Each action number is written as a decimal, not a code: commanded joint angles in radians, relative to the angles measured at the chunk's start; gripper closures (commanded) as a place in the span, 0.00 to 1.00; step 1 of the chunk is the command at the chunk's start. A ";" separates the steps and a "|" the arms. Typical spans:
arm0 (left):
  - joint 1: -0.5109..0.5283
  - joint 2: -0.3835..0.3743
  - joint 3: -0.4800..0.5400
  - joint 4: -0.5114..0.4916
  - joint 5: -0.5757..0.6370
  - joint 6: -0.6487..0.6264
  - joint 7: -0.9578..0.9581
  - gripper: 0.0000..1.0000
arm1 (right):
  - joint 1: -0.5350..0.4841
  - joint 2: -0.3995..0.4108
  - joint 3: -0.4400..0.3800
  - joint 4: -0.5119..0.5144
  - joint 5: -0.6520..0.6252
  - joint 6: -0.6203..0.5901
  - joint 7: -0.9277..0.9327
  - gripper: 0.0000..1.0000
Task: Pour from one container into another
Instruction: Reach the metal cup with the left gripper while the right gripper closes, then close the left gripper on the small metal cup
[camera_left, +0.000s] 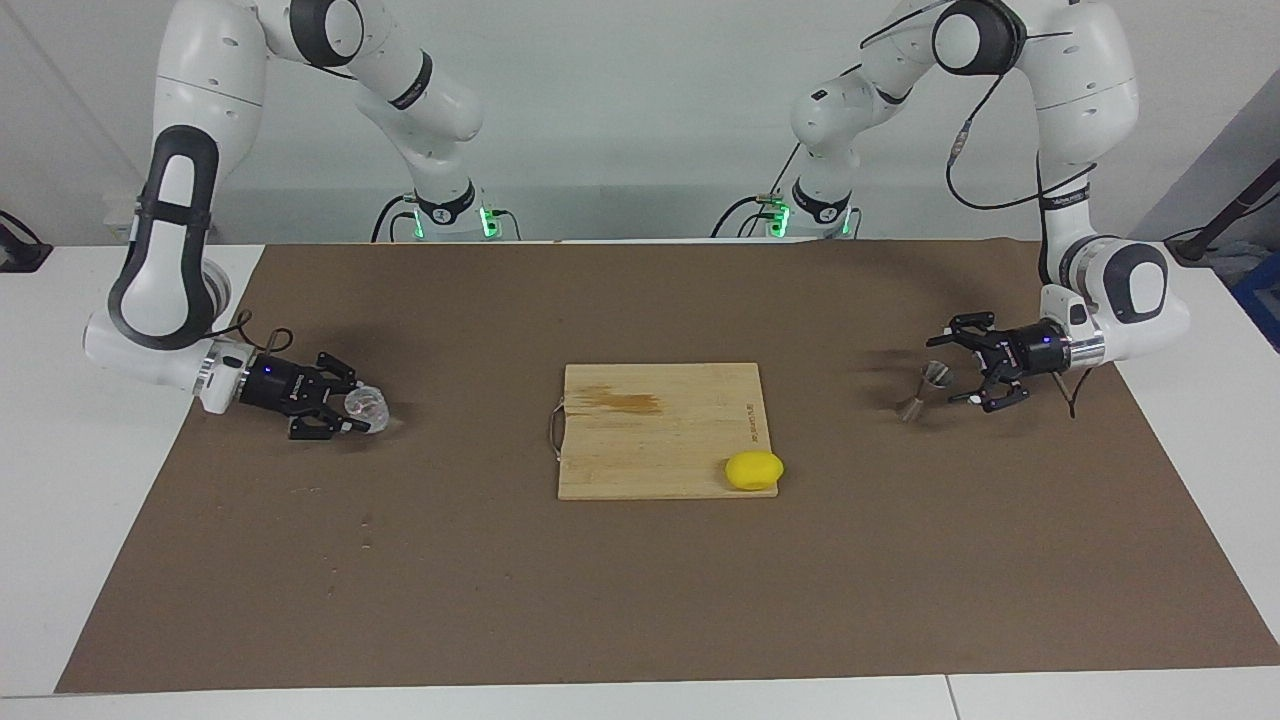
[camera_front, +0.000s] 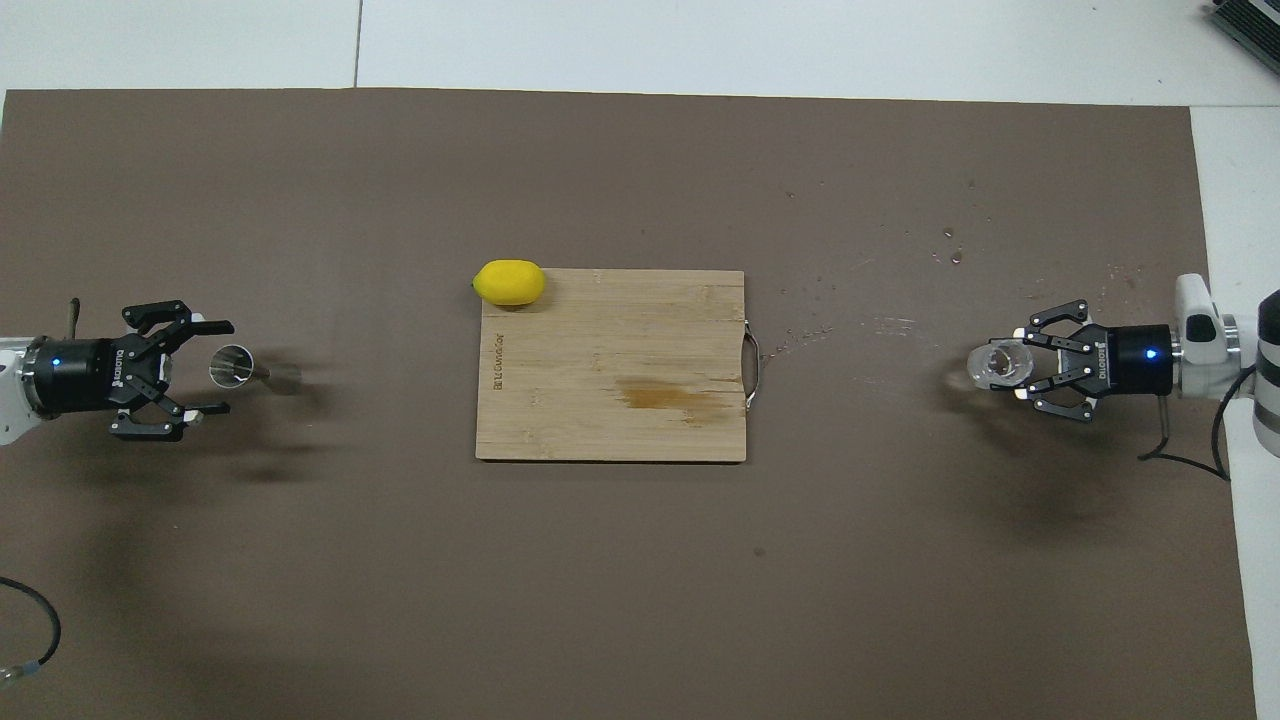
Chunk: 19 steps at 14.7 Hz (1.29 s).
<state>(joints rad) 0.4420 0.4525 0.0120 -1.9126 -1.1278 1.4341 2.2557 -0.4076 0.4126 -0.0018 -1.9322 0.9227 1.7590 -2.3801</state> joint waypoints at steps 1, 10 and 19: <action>0.011 -0.002 -0.006 -0.034 -0.021 -0.004 0.062 0.00 | 0.010 -0.034 0.003 -0.014 0.025 0.007 0.048 1.00; 0.012 0.021 -0.009 -0.032 -0.024 -0.078 0.111 0.00 | 0.062 -0.116 0.003 -0.045 0.054 0.019 0.134 1.00; 0.012 0.060 -0.009 -0.026 -0.079 -0.072 0.171 0.00 | 0.082 -0.147 0.003 -0.054 0.056 0.031 0.165 1.00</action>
<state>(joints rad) 0.4421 0.4829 0.0087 -1.9391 -1.1639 1.3759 2.3782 -0.3259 0.3042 -0.0006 -1.9517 0.9538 1.7618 -2.2403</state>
